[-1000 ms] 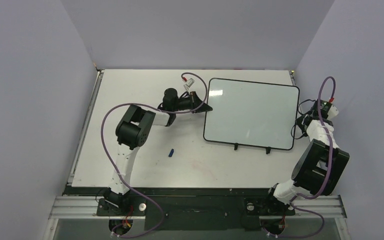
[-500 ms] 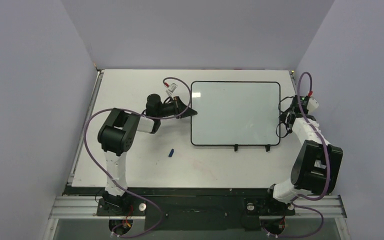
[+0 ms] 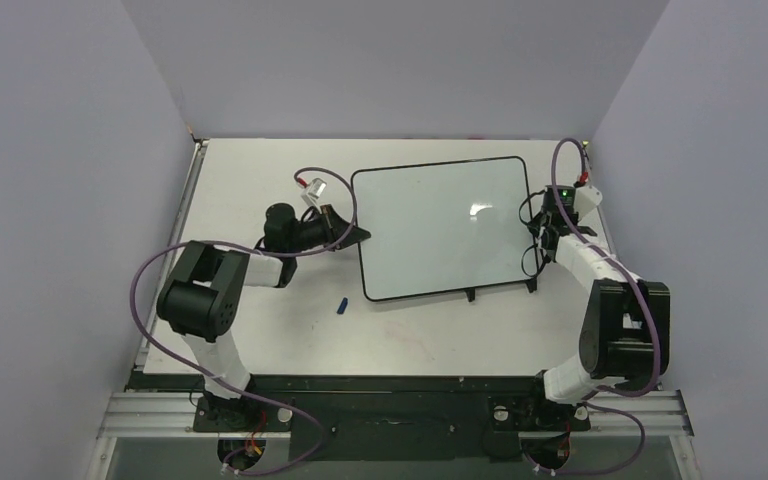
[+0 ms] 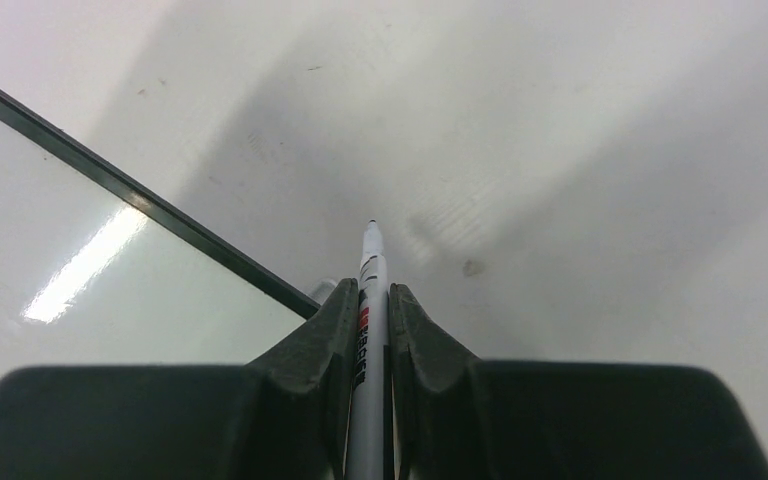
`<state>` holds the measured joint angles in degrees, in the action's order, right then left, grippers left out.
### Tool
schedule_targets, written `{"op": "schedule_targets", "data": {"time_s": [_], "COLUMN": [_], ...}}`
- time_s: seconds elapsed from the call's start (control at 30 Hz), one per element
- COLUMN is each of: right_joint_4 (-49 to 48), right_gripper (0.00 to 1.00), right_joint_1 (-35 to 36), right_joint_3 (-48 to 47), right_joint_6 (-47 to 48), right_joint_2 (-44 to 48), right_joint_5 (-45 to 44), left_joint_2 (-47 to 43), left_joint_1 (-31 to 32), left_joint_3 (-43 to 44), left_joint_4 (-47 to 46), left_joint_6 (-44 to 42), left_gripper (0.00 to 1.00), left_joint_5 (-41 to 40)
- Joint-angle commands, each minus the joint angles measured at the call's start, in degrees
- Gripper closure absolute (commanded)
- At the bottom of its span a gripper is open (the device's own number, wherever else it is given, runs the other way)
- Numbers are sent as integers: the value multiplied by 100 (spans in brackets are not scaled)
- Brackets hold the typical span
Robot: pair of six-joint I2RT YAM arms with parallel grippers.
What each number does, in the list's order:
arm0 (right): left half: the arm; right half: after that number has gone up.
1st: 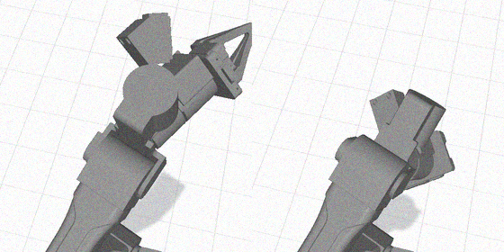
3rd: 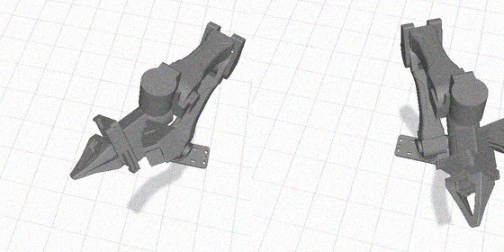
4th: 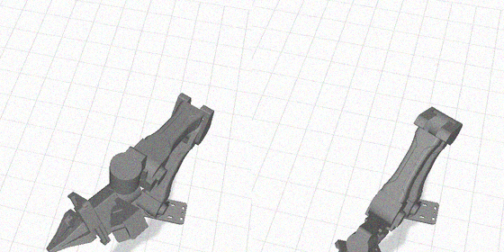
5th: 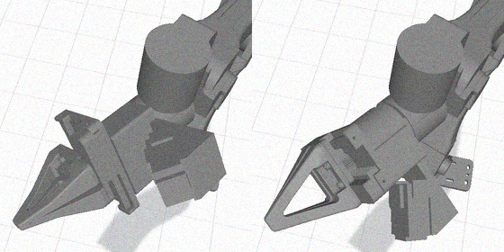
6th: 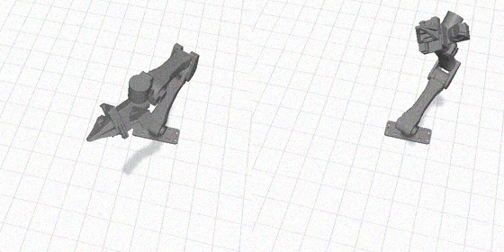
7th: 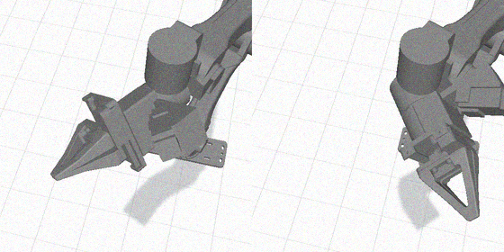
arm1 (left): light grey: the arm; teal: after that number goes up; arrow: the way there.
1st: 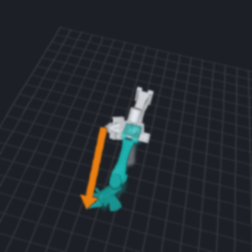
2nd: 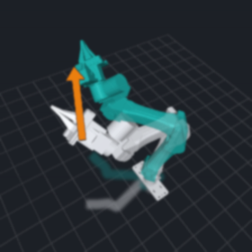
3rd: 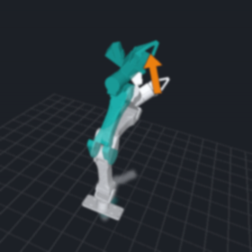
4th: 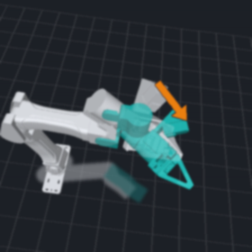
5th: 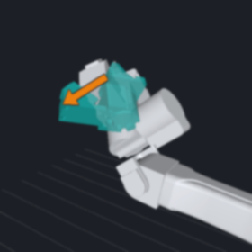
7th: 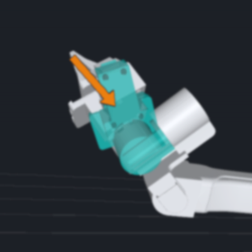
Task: Write a sentence on the whiteboard
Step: Move the whiteboard to the center of the board.
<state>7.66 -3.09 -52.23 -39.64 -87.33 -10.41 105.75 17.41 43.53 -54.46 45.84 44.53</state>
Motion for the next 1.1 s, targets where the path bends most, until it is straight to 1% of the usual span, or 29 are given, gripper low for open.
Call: {"op": "schedule_targets", "data": {"time_s": [0.0,0.17,0.37,0.57,0.63,0.77,0.9,1.0,1.07], "right_joint_4": [-128,-302,-508,-707,-684,-232,580,968,1145], "right_gripper": [100,100,100,100,100,100,100,100,100], "right_joint_1": [1029,1553,2385,2967,3108,3203,3205,3148,3021], "right_joint_3": [187,102,-106,-438,-558,-750,-795,-769,-718], "right_joint_6": [-612,-856,-1145,-1426,-1431,-1183,-778,-506,-374], "right_joint_2": [-289,-393,-581,-772,-766,-451,249,879,1207], "right_joint_5": [1823,1866,1870,1944,1899,1497,538,-64,-460], "left_joint_2": [-742,-1445,-2285,-3274,-3563,-3781,-3742,-3646,-3568], "left_joint_1": [167,10,-200,-422,-430,-433,-435,-359,-263], "left_joint_3": [-177,-489,-783,-1115,-1293,-1543,-1716,-1828,-1827], "left_joint_4": [170,652,1344,2196,2280,2234,1877,1451,1334], "left_joint_6": [-1229,-1470,-1853,-2229,-2267,-2293,-2223,-2224,-2280], "left_gripper": [100,100,100,100,100,100,100,100,100], "left_joint_5": [-315,-516,-727,-1090,-1228,-1323,-1220,-1206,-1254]}}
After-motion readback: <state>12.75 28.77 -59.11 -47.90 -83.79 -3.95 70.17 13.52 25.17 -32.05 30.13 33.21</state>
